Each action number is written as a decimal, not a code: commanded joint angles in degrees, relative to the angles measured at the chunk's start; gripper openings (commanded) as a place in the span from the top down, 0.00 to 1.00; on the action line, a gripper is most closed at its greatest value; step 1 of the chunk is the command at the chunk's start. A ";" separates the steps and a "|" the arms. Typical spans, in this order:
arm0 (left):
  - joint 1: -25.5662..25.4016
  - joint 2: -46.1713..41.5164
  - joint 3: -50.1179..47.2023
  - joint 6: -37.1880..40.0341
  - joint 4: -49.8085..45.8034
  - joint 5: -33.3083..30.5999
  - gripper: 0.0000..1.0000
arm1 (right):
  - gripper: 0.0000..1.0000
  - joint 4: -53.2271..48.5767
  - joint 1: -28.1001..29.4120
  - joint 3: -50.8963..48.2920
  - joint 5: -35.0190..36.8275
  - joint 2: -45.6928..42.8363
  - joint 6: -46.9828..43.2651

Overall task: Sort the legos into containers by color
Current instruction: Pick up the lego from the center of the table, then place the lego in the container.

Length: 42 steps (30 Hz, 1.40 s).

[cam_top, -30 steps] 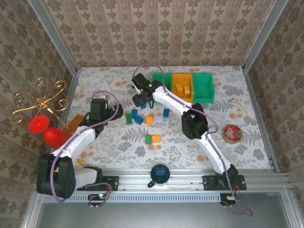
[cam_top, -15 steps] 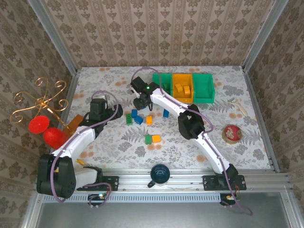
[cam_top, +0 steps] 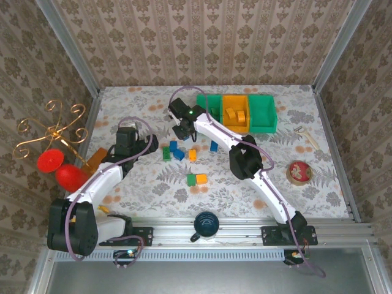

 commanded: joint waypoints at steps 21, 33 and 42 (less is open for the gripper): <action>0.70 -0.83 -0.84 -1.07 0.45 0.63 0.00 | 0.91 9.11 -3.73 -28.18 6.53 -31.14 4.63; 0.77 0.26 -0.71 -1.10 1.50 1.44 0.00 | 0.90 15.65 -19.48 -50.97 7.37 -48.03 11.67; 0.77 0.14 -0.69 -1.19 1.05 1.76 0.00 | 0.91 16.17 -30.29 -56.26 5.84 -48.14 14.82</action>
